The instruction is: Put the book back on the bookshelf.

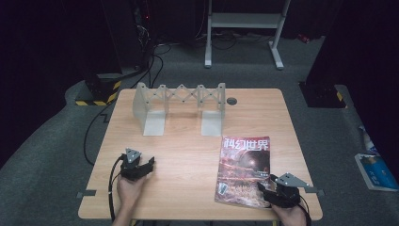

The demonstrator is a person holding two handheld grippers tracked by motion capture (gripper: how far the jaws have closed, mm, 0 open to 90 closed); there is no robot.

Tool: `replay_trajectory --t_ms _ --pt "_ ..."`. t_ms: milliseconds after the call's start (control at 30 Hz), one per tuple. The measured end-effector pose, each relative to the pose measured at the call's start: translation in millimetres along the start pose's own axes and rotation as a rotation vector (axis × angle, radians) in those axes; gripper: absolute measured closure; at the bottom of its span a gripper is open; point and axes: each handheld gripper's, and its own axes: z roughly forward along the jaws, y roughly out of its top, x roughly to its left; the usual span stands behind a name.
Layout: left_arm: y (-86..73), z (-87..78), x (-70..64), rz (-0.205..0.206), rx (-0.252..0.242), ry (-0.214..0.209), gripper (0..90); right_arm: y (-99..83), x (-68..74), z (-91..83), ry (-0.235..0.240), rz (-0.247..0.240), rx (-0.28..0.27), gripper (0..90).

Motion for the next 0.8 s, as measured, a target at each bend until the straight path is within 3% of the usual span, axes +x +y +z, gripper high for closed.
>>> replay_trajectory --t_ms 633,800 --pt "-3.3 -6.4 -27.3 0.002 -0.006 -0.110 34.3 6.6 18.7 8.8 0.069 -0.035 0.004 35.8" --pt "-2.8 -5.9 -36.8 0.019 -0.006 -0.134 34.3 10.4 25.1 14.1 0.091 -0.037 0.004 35.7"
